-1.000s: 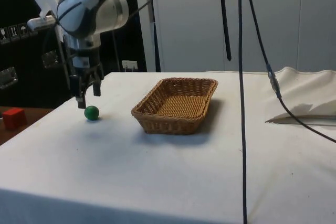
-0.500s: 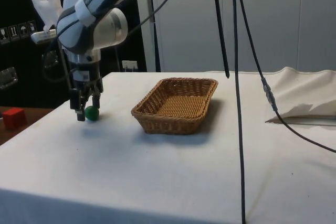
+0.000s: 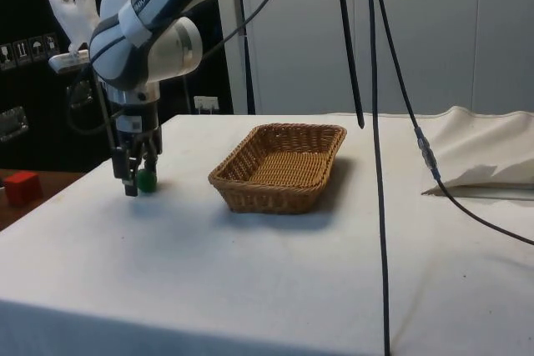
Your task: Pick up the ball and place it into the basket.
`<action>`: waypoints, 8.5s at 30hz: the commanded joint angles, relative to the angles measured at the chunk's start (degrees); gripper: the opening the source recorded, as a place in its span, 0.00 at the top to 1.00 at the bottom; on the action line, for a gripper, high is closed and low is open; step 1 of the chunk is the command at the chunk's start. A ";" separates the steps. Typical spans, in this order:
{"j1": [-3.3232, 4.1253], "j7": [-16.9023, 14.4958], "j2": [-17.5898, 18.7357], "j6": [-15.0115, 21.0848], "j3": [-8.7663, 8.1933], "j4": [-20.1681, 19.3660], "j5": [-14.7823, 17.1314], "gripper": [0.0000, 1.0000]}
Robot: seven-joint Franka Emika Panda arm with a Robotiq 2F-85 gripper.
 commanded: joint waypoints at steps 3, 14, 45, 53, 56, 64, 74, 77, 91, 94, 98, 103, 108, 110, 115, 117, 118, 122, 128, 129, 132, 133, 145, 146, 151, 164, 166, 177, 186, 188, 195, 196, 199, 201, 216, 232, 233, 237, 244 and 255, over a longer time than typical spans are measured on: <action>0.17 0.06 -0.06 0.40 -0.11 -0.23 -0.06 0.68; 0.40 0.11 -0.40 0.23 -0.34 -0.52 -0.11 1.00; 3.72 0.80 -16.79 -0.86 -2.12 -15.70 -5.84 1.00; 3.84 1.32 -19.48 -1.15 -2.52 -18.05 -6.99 1.00; 3.44 0.74 -19.65 -1.26 -2.18 -17.99 -6.47 1.00; 4.13 1.95 -23.61 -1.20 -3.15 -21.94 -8.94 1.00; 3.84 1.43 -25.38 -1.38 -3.32 -23.72 -9.05 1.00; 4.47 2.12 -26.93 -1.03 -4.07 -25.61 -10.14 1.00; 4.87 2.46 -32.60 0.29 -4.41 -32.60 -13.29 1.00; 4.87 2.58 -33.40 0.57 -4.41 -33.63 -13.75 1.00; 4.93 2.64 -35.29 1.20 -4.35 -36.21 -14.95 1.00; 4.93 2.75 -36.84 1.89 -4.41 -38.33 -16.04 1.00; 4.81 2.86 -39.08 2.98 -4.41 -41.54 -17.70 1.00; 4.81 2.86 -39.82 3.32 -4.47 -42.63 -18.22 1.00; 4.76 2.98 -41.48 4.24 -4.53 -45.15 -19.37 1.00; 4.70 2.98 -42.11 4.81 -4.53 -46.35 -19.77 1.00; 4.70 2.98 -42.40 5.04 -4.53 -46.87 -19.88 1.00; 4.64 2.86 -43.20 6.88 -4.30 -49.39 -19.94 1.00; 4.35 2.23 -43.60 10.89 -3.67 -53.23 -19.02 1.00; 4.30 2.12 -43.60 12.09 -3.50 -54.37 -18.79 1.00; 4.24 1.95 -43.66 13.58 -3.32 -55.75 -18.51 1.00; 4.24 1.95 -43.66 14.15 -3.27 -56.32 -18.45 1.00; 3.84 1.38 -41.42 20.97 -1.72 -61.08 -15.93 1.00; 3.78 1.32 -40.91 21.37 -1.55 -61.13 -15.53 1.00; 3.67 1.15 -39.02 22.57 -0.92 -61.08 -13.92 1.00; 4.01 1.49 -35.70 23.49 -0.46 -60.10 -11.97 1.00; 4.24 1.83 -35.47 23.38 -0.74 -59.99 -12.32 1.00; 4.18 1.78 -35.47 23.38 -0.74 -59.99 -12.32 0.38; 4.24 1.78 -35.47 23.38 -0.74 -59.99 -12.32 0.00; 4.58 2.12 -35.98 23.15 -1.26 -60.10 -12.89 0.00; 5.33 3.27 -38.90 22.29 -2.35 -61.13 -14.95 0.00; 5.33 3.44 -39.36 22.23 -2.41 -61.31 -15.30 0.00; 5.33 4.30 -40.97 21.77 -2.46 -61.82 -16.73 0.00; 5.21 5.33 -42.57 21.26 -2.46 -62.28 -18.45 0.00; 5.04 10.94 -50.65 16.96 -1.09 -63.54 -27.33 0.00; 4.64 16.33 -57.70 10.77 2.18 -62.62 -34.95 0.00; 4.64 16.62 -58.10 10.31 2.41 -62.45 -35.24 0.00; 4.58 18.05 -59.82 7.91 3.50 -61.48 -36.44 0.00; 4.53 19.42 -60.91 4.53 4.35 -59.13 -36.78 0.00; 4.53 20.97 -61.54 -1.20 4.76 -54.83 -36.33 0.00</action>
